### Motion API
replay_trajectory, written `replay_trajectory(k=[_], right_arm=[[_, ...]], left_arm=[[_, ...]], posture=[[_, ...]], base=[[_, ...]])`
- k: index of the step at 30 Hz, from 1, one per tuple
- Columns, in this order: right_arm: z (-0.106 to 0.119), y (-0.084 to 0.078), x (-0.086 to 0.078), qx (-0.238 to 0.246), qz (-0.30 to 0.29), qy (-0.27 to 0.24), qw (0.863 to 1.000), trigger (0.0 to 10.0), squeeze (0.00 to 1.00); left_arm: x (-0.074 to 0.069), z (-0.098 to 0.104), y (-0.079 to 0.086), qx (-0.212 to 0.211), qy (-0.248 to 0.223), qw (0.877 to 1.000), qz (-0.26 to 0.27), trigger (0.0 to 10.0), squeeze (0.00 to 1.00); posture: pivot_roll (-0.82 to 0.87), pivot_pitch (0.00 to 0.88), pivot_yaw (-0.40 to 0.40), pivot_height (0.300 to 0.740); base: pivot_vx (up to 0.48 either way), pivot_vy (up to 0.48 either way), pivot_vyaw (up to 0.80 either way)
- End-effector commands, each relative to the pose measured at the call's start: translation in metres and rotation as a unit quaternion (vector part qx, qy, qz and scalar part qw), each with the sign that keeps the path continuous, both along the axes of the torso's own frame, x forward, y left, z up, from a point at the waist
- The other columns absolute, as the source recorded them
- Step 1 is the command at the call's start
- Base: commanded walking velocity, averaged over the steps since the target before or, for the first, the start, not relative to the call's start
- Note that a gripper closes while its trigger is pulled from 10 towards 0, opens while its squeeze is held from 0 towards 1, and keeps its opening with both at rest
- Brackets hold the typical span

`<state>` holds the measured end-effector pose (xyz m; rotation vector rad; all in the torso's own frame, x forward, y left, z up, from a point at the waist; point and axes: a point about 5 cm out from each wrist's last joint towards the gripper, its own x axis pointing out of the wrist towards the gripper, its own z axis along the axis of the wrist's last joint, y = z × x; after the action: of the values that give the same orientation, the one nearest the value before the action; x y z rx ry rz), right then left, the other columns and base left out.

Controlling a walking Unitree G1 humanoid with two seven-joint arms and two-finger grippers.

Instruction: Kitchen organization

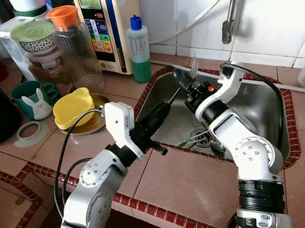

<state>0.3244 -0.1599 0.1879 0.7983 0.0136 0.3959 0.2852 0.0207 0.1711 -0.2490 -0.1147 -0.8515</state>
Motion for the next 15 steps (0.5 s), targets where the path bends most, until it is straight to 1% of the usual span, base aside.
replay_trajectory(k=[1,2,15], right_arm=[[-0.004,-0.006,-0.001,-0.017,-0.019,0.011,1.0,0.0,0.0],[-0.004,-0.014,0.002,-0.035,-0.054,0.016,0.998,0.0,0.0],[-0.008,-0.019,0.002,-0.037,-0.074,0.024,0.996,0.0,0.0]], left_arm=[[0.004,0.012,0.003,-0.007,-0.025,1.0,0.014,10.0,0.93],[0.005,0.011,0.003,-0.011,-0.02,1.0,0.015,10.0,1.0],[0.005,0.008,0.006,-0.008,-0.015,1.0,0.024,10.0,1.0]], posture=[[0.08,0.0,0.005,0.74],[0.08,0.0,0.005,0.74],[0.08,0.006,0.003,0.74]], base=[[0.0,0.0,0.0],[0.0,0.0,0.0],[0.0,0.0,0.0]])
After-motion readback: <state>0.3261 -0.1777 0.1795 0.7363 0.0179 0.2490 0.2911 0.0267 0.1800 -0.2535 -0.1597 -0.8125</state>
